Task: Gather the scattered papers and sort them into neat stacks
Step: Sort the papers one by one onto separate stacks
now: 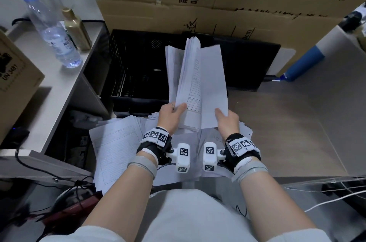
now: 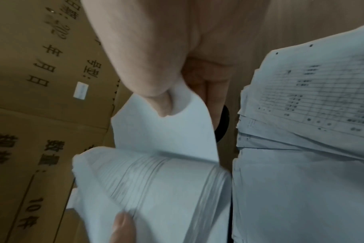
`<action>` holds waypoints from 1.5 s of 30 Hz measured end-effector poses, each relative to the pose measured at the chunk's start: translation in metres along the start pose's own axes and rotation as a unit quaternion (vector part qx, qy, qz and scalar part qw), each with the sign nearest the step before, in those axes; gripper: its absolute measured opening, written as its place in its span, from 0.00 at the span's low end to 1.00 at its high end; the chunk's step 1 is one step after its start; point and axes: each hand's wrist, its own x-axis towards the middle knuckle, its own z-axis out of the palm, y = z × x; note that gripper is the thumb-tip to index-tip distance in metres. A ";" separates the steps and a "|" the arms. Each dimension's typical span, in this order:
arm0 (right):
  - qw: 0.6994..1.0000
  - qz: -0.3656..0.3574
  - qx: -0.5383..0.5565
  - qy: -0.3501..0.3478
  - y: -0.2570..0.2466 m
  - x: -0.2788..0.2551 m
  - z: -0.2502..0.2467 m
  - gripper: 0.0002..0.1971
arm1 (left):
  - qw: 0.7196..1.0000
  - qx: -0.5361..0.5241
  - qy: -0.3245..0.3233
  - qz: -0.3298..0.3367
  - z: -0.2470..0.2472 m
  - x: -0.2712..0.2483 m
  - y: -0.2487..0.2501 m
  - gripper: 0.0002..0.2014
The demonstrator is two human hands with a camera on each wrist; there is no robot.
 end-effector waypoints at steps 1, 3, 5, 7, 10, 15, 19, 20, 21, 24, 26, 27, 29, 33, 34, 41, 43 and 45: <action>1.000 0.012 -0.007 0.009 0.004 0.002 -0.002 0.08 | 1.000 -0.008 0.001 0.001 -0.003 0.001 0.000 0.19; 0.999 0.028 -0.021 0.012 0.009 0.003 -0.001 0.11 | 1.000 -0.006 0.003 0.000 -0.006 0.001 0.000 0.19; 0.999 0.030 -0.038 0.020 0.011 0.003 0.003 0.12 | 1.000 0.000 0.003 -0.002 -0.009 -0.002 -0.001 0.20; 0.997 0.028 -0.060 0.033 0.010 0.003 0.007 0.13 | 1.000 -0.010 0.006 -0.014 -0.013 -0.003 -0.007 0.22; 0.995 0.031 -0.083 0.040 0.016 0.001 0.013 0.14 | 0.998 -0.016 0.014 -0.051 -0.024 -0.002 -0.026 0.28; 0.990 0.069 -0.118 0.019 0.045 -0.009 0.040 0.14 | 0.991 0.026 0.053 -0.117 -0.051 -0.015 -0.069 0.35; 0.985 0.104 -0.138 0.002 0.080 -0.014 0.059 0.14 | 0.978 0.032 0.113 -0.172 -0.083 -0.042 -0.082 0.33; 0.982 0.118 -0.146 -0.004 0.090 -0.016 0.065 0.13 | 0.974 0.034 0.126 -0.187 -0.089 -0.048 -0.085 0.32; 0.978 0.136 -0.159 -0.010 0.100 -0.018 0.071 0.12 | 0.969 0.040 0.137 -0.202 -0.095 -0.054 -0.092 0.29; 0.958 0.195 -0.208 -0.035 0.125 -0.030 0.083 0.17 | 0.957 0.053 0.180 -0.223 -0.108 -0.068 -0.100 0.23; 0.942 0.231 -0.237 -0.059 0.139 -0.038 0.089 0.19 | 0.950 0.060 0.205 -0.229 -0.117 -0.074 -0.104 0.20; 0.936 0.242 -0.248 -0.070 0.145 -0.040 0.090 0.20 | 0.948 0.064 0.212 -0.230 -0.121 -0.076 -0.106 0.19; 0.924 0.259 -0.268 -0.084 0.151 -0.044 0.094 0.22 | 0.943 0.064 0.223 -0.238 -0.126 -0.080 -0.106 0.18; 0.918 0.270 -0.276 -0.095 0.153 -0.040 0.100 0.22 | 0.942 0.051 0.230 -0.239 -0.126 -0.083 -0.108 0.20; 0.918 0.274 -0.272 -0.097 0.152 -0.039 0.101 0.22 | 0.943 0.050 0.229 -0.235 -0.125 -0.082 -0.108 0.19; 0.940 0.164 -0.295 -0.053 0.126 -0.035 0.103 0.38 | 0.960 0.021 0.174 -0.220 -0.107 -0.071 -0.104 0.28; 0.970 0.072 -0.207 -0.106 0.110 -0.028 0.103 0.33 | 0.968 0.022 0.149 -0.202 -0.096 -0.065 -0.098 0.29; 0.971 0.040 -0.088 -0.218 0.082 -0.026 0.105 0.27 | 0.974 0.014 0.127 -0.185 -0.083 -0.058 -0.090 0.27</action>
